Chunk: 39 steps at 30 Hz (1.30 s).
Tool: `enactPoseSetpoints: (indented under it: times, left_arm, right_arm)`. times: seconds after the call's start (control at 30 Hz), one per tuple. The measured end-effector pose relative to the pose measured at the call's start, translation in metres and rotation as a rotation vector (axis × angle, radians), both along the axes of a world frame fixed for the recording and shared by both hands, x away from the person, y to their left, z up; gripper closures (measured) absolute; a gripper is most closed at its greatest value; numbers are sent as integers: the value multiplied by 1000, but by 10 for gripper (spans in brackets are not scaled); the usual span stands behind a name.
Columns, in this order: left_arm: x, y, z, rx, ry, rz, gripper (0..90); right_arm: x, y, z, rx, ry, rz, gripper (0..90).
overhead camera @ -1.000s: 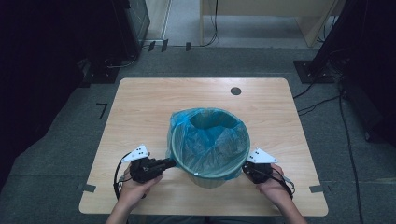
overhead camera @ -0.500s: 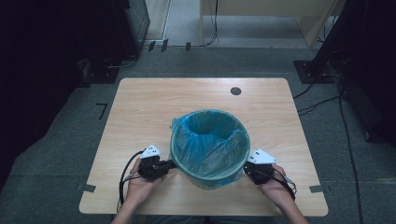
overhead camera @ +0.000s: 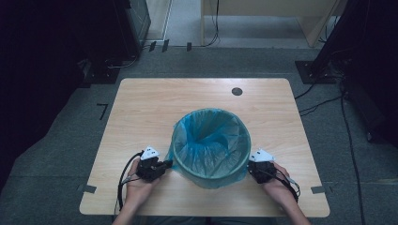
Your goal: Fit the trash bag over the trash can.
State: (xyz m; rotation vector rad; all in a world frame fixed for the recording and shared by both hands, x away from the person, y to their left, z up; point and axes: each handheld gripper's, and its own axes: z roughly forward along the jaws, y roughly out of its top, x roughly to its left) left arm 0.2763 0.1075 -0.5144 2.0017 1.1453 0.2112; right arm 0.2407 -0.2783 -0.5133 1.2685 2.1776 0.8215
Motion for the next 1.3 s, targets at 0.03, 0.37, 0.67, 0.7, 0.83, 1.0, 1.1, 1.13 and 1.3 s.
enactPoseSetpoints:
  times: [0.03, 0.37, 0.67, 0.7, 0.83, 1.0, 1.1, 1.13, 1.3]
  left_arm:
    - [1, 1, 0, -2, -5, 25, 897]
    - [5, 9, 1, -82, -13, 81, 614]
    - [-7, 40, 25, -273, -136, 43, 422]
    - [-8, 41, 27, -289, -152, 40, 412]
    - [-13, 37, 36, -341, -211, 10, 351]
    - [-26, 15, 49, -422, -323, -124, 305]
    - [-32, 1, 54, -437, -369, -192, 280]
    - [-33, -3, 55, -436, -374, -203, 269]
    - [-33, -17, 53, -403, -378, -248, 376]
  right_arm:
    - [1, -1, 0, -17, -8, -12, 900]
    - [4, -9, -3, 10, -48, -37, 678]
    - [-12, -33, 26, 213, -230, 71, 267]
    - [-13, -35, 28, 237, -241, 71, 267]
    - [-19, -40, 41, 332, -322, 95, 270]
    - [-26, -30, 55, 422, -388, 224, 237]
    - [-25, -22, 61, 462, -378, 320, 156]
    - [-24, -20, 62, 475, -371, 347, 160]
    - [-22, -10, 62, 494, -371, 402, 664]
